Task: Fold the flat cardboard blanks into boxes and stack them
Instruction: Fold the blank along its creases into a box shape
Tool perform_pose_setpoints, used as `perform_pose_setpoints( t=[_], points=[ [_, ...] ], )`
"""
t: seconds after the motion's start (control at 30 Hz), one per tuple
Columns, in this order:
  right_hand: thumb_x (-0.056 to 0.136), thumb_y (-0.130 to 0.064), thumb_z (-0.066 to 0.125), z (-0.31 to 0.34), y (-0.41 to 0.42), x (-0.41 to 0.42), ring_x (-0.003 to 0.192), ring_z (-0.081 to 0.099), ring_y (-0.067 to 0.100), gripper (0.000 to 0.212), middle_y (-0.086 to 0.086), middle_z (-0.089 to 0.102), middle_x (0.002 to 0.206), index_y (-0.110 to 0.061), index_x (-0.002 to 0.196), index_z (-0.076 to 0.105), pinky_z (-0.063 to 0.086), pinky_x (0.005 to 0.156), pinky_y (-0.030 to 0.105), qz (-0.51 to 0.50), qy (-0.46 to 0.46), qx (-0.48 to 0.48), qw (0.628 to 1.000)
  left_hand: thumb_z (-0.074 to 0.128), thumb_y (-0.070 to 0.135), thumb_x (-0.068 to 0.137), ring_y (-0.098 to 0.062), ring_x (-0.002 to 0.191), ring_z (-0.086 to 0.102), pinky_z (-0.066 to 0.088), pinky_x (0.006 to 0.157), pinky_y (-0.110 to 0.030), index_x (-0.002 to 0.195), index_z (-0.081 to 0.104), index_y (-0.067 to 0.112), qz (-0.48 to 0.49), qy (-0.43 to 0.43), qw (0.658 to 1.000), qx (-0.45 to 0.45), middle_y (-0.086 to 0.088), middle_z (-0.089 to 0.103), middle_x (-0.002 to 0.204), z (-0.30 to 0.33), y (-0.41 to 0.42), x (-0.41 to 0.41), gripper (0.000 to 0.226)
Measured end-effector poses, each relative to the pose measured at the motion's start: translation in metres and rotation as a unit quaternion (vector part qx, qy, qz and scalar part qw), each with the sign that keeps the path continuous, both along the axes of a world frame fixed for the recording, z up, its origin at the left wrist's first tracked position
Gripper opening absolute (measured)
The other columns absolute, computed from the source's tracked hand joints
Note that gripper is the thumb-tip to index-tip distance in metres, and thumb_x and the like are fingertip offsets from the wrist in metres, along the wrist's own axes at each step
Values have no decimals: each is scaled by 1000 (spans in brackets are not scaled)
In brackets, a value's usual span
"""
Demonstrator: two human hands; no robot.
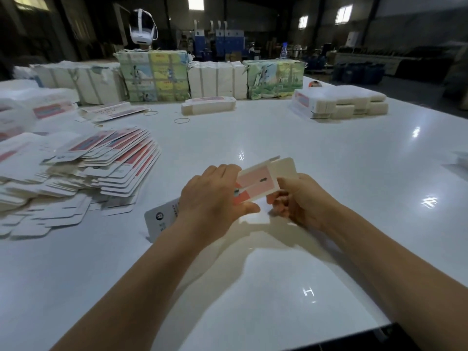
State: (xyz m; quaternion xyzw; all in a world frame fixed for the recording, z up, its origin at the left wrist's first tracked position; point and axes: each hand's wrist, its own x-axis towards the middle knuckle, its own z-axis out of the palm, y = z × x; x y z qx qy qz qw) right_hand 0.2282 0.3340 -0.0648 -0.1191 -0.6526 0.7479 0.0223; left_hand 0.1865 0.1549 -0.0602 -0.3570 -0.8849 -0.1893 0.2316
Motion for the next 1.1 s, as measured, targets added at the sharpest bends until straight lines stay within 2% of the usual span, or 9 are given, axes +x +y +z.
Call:
perform_pose_setpoints(
  t=[0.1,0.2,0.3,0.4,0.6,0.77,0.83,0.97,1.1],
  points=[
    [87,-21,61,1,-1,0,47,57,18,13,12,65,70,-13,97,61,43,40,24,-125,72,-13,989,63,61,75,-18,87,48,42,69,-31,113,49,20,44,-30,999,3,2,58,103,5,-5,-7,58],
    [89,-13,61,-1,-6,7,64,63,17,15,3,64,79,-26,95,58,53,52,26,-248,208,197,926,62,64,74,-20,90,50,49,73,-38,118,44,21,62,-70,995,36,2,57,105,9,-13,-12,63],
    [88,-8,61,-5,-17,7,77,61,10,20,-7,62,91,-23,100,67,55,68,34,-220,239,318,891,59,65,75,-21,92,53,53,75,-41,120,44,22,56,-94,993,41,0,59,112,10,-12,-12,64],
    [90,-8,59,-7,-25,6,83,57,6,28,-4,57,100,-16,115,67,50,72,24,-195,236,354,884,57,66,75,-21,93,55,54,76,-42,121,44,23,46,-114,991,42,1,58,117,9,-9,-11,64],
    [92,-3,53,-4,-33,12,109,32,9,25,-10,42,116,-13,106,71,33,97,19,-182,243,438,846,57,65,76,-19,93,58,56,77,-41,119,46,25,-2,-140,989,38,4,56,117,7,-7,-10,60],
    [84,-16,42,3,-33,15,135,15,2,33,-22,31,137,-17,101,70,16,117,44,-133,245,438,854,49,68,71,-14,94,57,57,77,-34,126,42,28,-37,-169,985,16,5,52,120,8,-14,-9,68],
    [81,-18,41,5,-31,17,131,25,1,35,-22,42,129,-12,99,70,22,113,53,-116,242,425,864,47,68,71,-14,95,56,57,77,-35,127,42,27,-39,-165,986,-7,4,52,120,7,-14,-7,71],
    [80,-8,55,5,-35,20,104,56,9,36,-20,58,102,-37,101,49,39,99,53,-160,276,359,877,54,64,78,-17,96,56,56,78,-41,125,42,26,-16,-153,988,4,4,52,119,5,-11,-7,62],
    [89,4,45,-5,-43,13,115,50,15,58,-11,55,113,-32,134,35,36,106,50,-143,217,355,898,46,68,78,-19,93,51,50,71,-37,119,44,23,30,-113,993,-14,3,50,110,2,-2,-3,62]
  ],
)
